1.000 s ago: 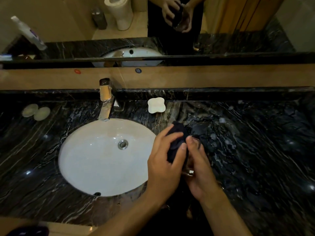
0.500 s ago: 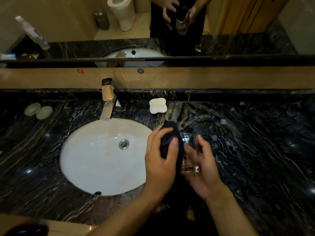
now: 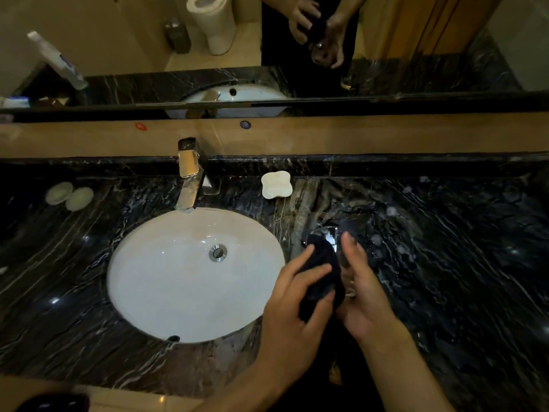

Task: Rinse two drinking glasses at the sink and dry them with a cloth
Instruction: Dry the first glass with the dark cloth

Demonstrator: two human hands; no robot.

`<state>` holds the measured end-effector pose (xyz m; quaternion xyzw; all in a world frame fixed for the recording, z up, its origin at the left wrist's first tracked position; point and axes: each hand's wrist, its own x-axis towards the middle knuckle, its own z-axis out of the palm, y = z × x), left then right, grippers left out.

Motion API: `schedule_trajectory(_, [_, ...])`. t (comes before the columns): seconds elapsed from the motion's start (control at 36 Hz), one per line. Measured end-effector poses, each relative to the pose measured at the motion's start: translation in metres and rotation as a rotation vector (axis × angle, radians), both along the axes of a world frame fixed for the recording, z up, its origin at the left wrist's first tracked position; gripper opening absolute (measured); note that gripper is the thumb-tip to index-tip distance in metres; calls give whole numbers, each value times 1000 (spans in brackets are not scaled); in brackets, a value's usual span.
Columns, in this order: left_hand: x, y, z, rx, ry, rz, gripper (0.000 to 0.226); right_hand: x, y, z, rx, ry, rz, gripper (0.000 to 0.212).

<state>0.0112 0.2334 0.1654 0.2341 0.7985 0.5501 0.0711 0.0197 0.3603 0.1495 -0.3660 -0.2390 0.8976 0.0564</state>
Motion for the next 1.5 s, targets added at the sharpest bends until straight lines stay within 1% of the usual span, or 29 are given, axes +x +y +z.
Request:
schedule_trajectory(0.06, [-2, 1, -1, 11, 19, 55, 29, 3, -1, 2, -83, 51, 32, 106])
schedule_trajectory(0.17, [-16, 12, 5, 83, -86, 215, 25, 9, -1, 11, -76, 192, 179, 64])
schedule_trajectory(0.25, [-32, 16, 5, 150, -160, 257, 28, 9, 2, 12, -69, 226, 207, 55])
schedule_trajectory(0.31, [-42, 19, 6, 172, -202, 271, 31, 10, 1, 14, 3, 210, 245, 49])
schedule_trajectory(0.39, [-47, 24, 10, 143, -214, 255, 31, 8, -4, 20, 234, 154, 318, 52])
schedule_trajectory(0.44, [-43, 25, 12, 131, -168, 230, 26, 5, -6, 18, 303, 133, 245, 62])
schedule_trajectory(0.5, [-35, 23, 13, 112, -75, 188, 23, 2, -7, 14, 253, 88, 130, 68])
schedule_trajectory(0.56, [-23, 18, 12, 78, -4, 128, 22, 0, -5, 14, 179, 66, 74, 55])
schedule_trajectory(0.58, [-16, 16, 10, 57, 25, 90, 21, 0, -3, 14, 116, 74, 60, 53])
schedule_trajectory(0.61, [-9, 13, 6, 39, 53, 46, 22, 0, -1, 13, 62, 78, 48, 56])
schedule_trajectory(0.67, [1, 7, -1, 23, 93, -39, 27, 2, 3, 12, 12, 59, 35, 69])
schedule_trajectory(0.75, [2, 3, -6, 75, 116, -30, 29, 4, 6, 16, -9, 150, 99, 75])
schedule_trajectory(0.78, [1, 4, -5, 94, 100, 10, 28, 6, 5, 16, 0, 200, 161, 71])
schedule_trajectory(0.83, [-5, 9, 2, 117, 37, 120, 26, 10, 4, 19, -33, 293, 267, 47])
schedule_trajectory(0.86, [-10, 12, 6, 132, -12, 173, 26, 10, 4, 22, -65, 324, 289, 40])
schedule_trajectory(0.89, [-15, 14, 8, 158, -76, 216, 24, 10, 5, 20, -88, 335, 280, 41])
schedule_trajectory(0.94, [-27, 18, 12, 216, -176, 272, 25, 7, 2, 18, -53, 293, 220, 67])
schedule_trajectory(0.97, [-33, 19, 15, 229, -214, 288, 23, 6, -1, 18, 3, 258, 206, 70])
schedule_trajectory(1.03, [-45, 23, 22, 233, -325, 300, 16, 4, -7, 18, 102, 195, 225, 58])
schedule_trajectory(1.08, [-50, 26, 25, 222, -373, 275, 18, 5, -10, 14, 94, 157, 214, 54])
schedule_trajectory(1.19, [-37, 22, 21, 139, -169, 200, 23, 5, -6, 20, 119, 180, 221, 45])
schedule_trajectory(1.22, [-32, 19, 18, 128, -144, 181, 24, 5, -6, 19, 149, 187, 233, 47])
schedule_trajectory(1.31, [-20, 12, 9, 134, -126, 153, 25, 8, -7, 10, 249, 138, 232, 88])
schedule_trajectory(1.33, [-16, 10, 6, 134, -121, 154, 25, 7, -8, 9, 217, 128, 195, 94])
schedule_trajectory(1.39, [-8, 5, -1, 109, -102, 139, 25, 5, -8, 8, 130, 86, 115, 95])
schedule_trajectory(1.42, [-3, 3, -4, 101, -86, 115, 27, 4, -6, 9, 95, 67, 99, 88])
schedule_trajectory(1.44, [1, 1, -6, 102, -72, 89, 30, 4, -4, 13, 76, 50, 97, 72])
schedule_trajectory(1.47, [4, -1, -8, 105, -65, 71, 32, 4, -2, 16, 60, 66, 122, 50])
schedule_trajectory(1.5, [6, -1, -10, 105, -72, 70, 34, 4, -1, 19, 58, 72, 141, 39])
